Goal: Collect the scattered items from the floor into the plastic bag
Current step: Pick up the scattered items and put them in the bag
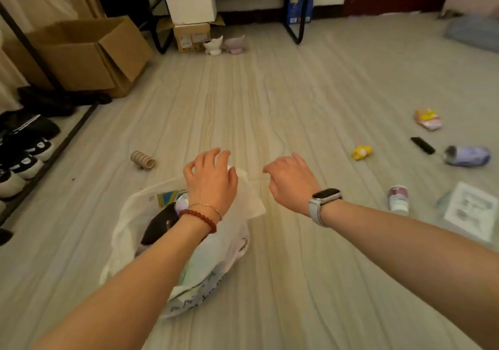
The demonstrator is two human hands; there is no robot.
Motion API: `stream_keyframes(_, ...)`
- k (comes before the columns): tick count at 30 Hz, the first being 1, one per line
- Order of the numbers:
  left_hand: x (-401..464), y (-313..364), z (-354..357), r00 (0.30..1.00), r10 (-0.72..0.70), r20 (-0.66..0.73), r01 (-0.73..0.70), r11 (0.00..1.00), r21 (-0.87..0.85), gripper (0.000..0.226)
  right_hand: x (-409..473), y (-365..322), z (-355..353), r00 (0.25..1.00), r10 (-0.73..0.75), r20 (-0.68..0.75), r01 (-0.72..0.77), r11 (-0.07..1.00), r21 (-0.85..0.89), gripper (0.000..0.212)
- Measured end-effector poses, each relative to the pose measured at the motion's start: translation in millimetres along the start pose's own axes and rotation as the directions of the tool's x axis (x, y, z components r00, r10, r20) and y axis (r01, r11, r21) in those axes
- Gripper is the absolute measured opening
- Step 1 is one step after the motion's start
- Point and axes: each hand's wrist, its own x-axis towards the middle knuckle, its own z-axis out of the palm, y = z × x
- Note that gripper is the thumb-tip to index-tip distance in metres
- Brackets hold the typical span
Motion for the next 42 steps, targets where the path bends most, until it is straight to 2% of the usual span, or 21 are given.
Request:
stream_keyframes(3,32,59,25,0.989,0.113,0.101,-0.112,0.994,-0.012,0.039,-19,78,-9,0.974,0.228,-0.009,-0.228,0.966,-0.123,0.037)
stream_keyframes(6,47,121,55,0.965,0.145,0.218,-0.128,0.988,-0.089,0.042,-53,150,-10,0.885,0.464,-0.044,-0.464,0.870,-0.164,0.038)
stream_keyframes(8,45,158,75,0.938,0.188,0.293,-0.153,0.979,-0.138,0.043,-78,190,-7,0.755,0.653,-0.065,-0.656,0.746,-0.117,0.039)
stream_keyframes(10,36,186,97,0.896,0.255,0.365,-0.206,0.964,-0.169,0.045,-104,223,2,0.586,0.808,-0.067,-0.811,0.583,-0.052,0.043)
stream_keyframes(13,24,217,133,0.817,0.325,0.476,-0.269,0.946,-0.183,0.047,-138,262,20,0.351,0.936,0.021,-0.936,0.350,0.026,0.065)
stream_keyframes(16,15,243,170,0.741,0.328,0.585,-0.253,0.945,-0.209,0.049,-159,294,43,0.198,0.974,0.107,-0.973,0.182,0.141,0.082)
stream_keyframes(18,9,261,197,0.705,0.322,0.632,-0.215,0.946,-0.243,0.051,-162,305,58,0.144,0.981,0.131,-0.954,0.103,0.281,0.085)
stream_keyframes(21,1,289,233,0.664,0.300,0.685,-0.130,0.948,-0.289,0.054,-164,306,76,0.123,0.992,0.018,-0.935,0.109,0.338,0.080)
stream_keyframes(24,2,318,267,0.662,0.248,0.708,-0.040,0.954,-0.297,0.058,-165,306,84,0.140,0.988,-0.063,-0.930,0.153,0.333,0.077)
stream_keyframes(27,6,339,296,0.652,-0.001,0.758,0.277,0.931,-0.237,0.062,-167,309,86,0.137,0.988,-0.077,-0.925,0.156,0.346,0.077)
stream_keyframes(28,6,342,304,0.642,-0.061,0.764,0.350,0.910,-0.222,0.062,-168,310,86,0.139,0.988,-0.069,-0.924,0.154,0.350,0.077)
stream_keyframes(29,5,343,311,0.644,-0.077,0.761,0.364,0.906,-0.216,0.061,-170,311,86,0.143,0.988,-0.057,-0.922,0.154,0.355,0.077)
stream_keyframes(34,5,328,308,0.672,0.017,0.740,0.299,0.908,-0.293,0.047,-182,315,77,0.213,0.977,0.019,-0.908,0.191,0.373,0.076)
stream_keyframes(39,12,269,236,0.728,0.215,0.651,0.092,0.910,-0.404,0.026,-184,308,64,0.261,0.961,0.087,-0.889,0.204,0.410,0.077)
stream_keyframes(42,22,219,190,0.751,0.261,0.606,0.000,0.919,-0.395,0.030,-179,288,59,0.248,0.964,0.097,-0.844,0.165,0.510,0.073)
